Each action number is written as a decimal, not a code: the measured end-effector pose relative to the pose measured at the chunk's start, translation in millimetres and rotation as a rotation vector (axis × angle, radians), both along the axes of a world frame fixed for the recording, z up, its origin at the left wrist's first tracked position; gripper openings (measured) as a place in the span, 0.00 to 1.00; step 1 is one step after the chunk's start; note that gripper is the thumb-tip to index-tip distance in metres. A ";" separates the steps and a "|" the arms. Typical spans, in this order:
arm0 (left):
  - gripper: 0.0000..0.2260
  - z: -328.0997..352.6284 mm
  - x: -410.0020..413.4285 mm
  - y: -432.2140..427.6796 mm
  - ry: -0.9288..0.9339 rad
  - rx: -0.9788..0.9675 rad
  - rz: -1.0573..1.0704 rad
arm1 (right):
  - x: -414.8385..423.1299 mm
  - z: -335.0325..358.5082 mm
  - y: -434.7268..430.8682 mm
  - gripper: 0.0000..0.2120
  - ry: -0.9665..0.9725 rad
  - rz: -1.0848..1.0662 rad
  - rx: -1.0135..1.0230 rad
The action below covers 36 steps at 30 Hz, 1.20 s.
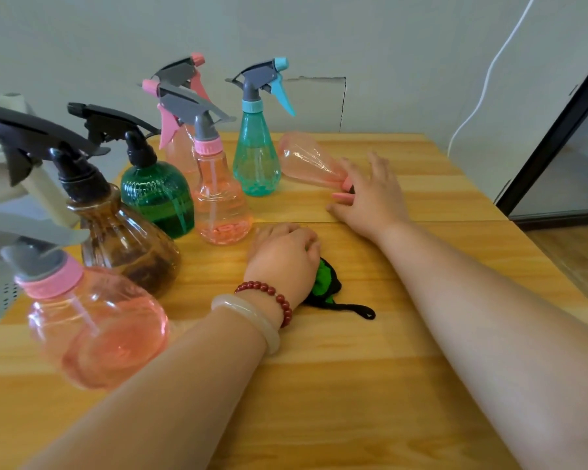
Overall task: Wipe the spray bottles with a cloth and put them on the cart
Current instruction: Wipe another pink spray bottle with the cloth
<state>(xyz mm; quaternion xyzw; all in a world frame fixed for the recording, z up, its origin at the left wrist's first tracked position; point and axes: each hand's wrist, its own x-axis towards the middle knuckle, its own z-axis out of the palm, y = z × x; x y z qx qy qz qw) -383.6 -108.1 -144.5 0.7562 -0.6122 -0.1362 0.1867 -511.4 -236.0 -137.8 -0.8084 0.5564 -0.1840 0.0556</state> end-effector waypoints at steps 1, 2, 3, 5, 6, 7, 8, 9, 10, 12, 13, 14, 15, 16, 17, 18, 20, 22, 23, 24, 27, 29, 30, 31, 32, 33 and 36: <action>0.15 0.1 -0.4 0.3 -0.001 -0.001 0.003 | 1.3 -0.4 -1.6 0.38 0.036 -0.021 0.074; 0.15 -0.2 -0.7 0.8 -0.004 -0.001 0.004 | 2.5 -1.5 -2.4 0.38 0.073 -0.026 0.120; 0.15 -0.4 -0.8 1.4 -0.010 0.000 0.003 | 3.5 -3.7 -2.8 0.37 0.096 -0.019 0.134; 0.15 -0.9 -0.6 2.3 -0.016 0.004 -0.001 | 4.6 -6.6 0.7 0.32 0.077 0.006 0.103; 0.15 -1.0 -0.2 2.3 -0.014 0.002 -0.002 | 5.0 -6.8 4.4 0.30 0.056 0.018 0.072; 0.15 -1.0 -0.1 2.8 -0.010 -0.003 -0.001 | 4.9 -7.0 8.5 0.29 0.046 0.027 0.044; 0.15 -1.3 0.4 3.0 -0.004 -0.009 0.001 | 4.7 -7.2 11.9 0.29 0.043 0.030 0.031; 0.14 -1.5 0.6 3.4 0.002 -0.012 0.003 | 4.1 -6.8 15.1 0.29 0.041 0.029 0.031; 0.14 -1.8 0.7 3.8 0.008 -0.013 0.002 | 3.3 -6.5 18.2 0.29 0.043 0.024 0.039; 0.15 -2.7 0.9 4.9 0.014 -0.024 -0.008 | 0.8 -5.6 24.3 0.29 0.059 0.015 0.046; 0.15 -3.3 0.9 5.1 0.015 -0.031 -0.013 | -0.6 -4.9 27.7 0.29 0.068 0.009 0.044; 0.15 -3.8 1.2 5.5 0.016 -0.035 -0.018 | -1.8 -3.8 31.0 0.28 0.064 0.006 0.040; 0.15 -4.2 1.3 5.7 0.018 -0.039 -0.022 | -2.9 -2.5 34.0 0.28 0.041 0.010 0.036; 0.15 -5.1 1.5 5.7 0.018 -0.043 -0.027 | -3.7 -1.6 36.9 0.27 0.001 0.020 0.035; 0.15 -5.5 1.7 5.5 0.016 -0.044 -0.032 | -4.0 -0.7 40.1 0.26 -0.043 0.036 0.035; 0.15 -5.9 2.0 5.4 0.013 -0.042 -0.037 | -4.3 -0.1 43.9 0.25 -0.076 0.054 0.030; 0.15 -6.5 2.6 5.9 0.010 -0.041 -0.042 | -4.9 1.3 53.9 0.22 -0.095 0.061 -0.007; 0.15 -7.0 3.0 8.8 0.028 -0.055 -0.040 | -4.6 3.4 65.9 0.18 -0.095 0.040 -0.058; 0.15 -6.9 3.0 11.7 0.045 -0.071 -0.036 | -3.9 4.3 71.9 0.17 -0.098 0.038 -0.083; 0.15 -6.4 2.7 15.8 0.065 -0.094 -0.034 | -3.3 5.1 77.6 0.16 -0.113 0.034 -0.102; 0.18 -2.1 3.1 32.0 0.106 -0.145 -0.049 | -2.4 9.3 93.2 0.14 -0.168 0.018 -0.137; 0.21 2.5 6.5 45.0 0.114 -0.168 -0.055 | -2.2 11.5 103.0 0.13 -0.155 0.019 -0.188; 0.21 5.4 9.6 51.9 0.116 -0.186 -0.053 | -1.3 13.4 108.0 0.12 -0.153 0.024 -0.216; 0.21 9.0 13.2 58.9 0.118 -0.206 -0.050 | 0.2 16.0 113.2 0.12 -0.161 0.027 -0.244; 0.21 13.0 17.2 65.4 0.120 -0.228 -0.045 | 1.0 19.4 118.6 0.11 -0.168 0.028 -0.273; 0.20 17.1 21.4 72.0 0.124 -0.253 -0.037 | 1.3 22.8 123.9 0.10 -0.181 0.035 -0.311; 0.19 27.2 32.0 91.4 0.178 -0.414 -0.036 | -1.5 31.6 136.1 0.06 -0.233 0.094 -0.438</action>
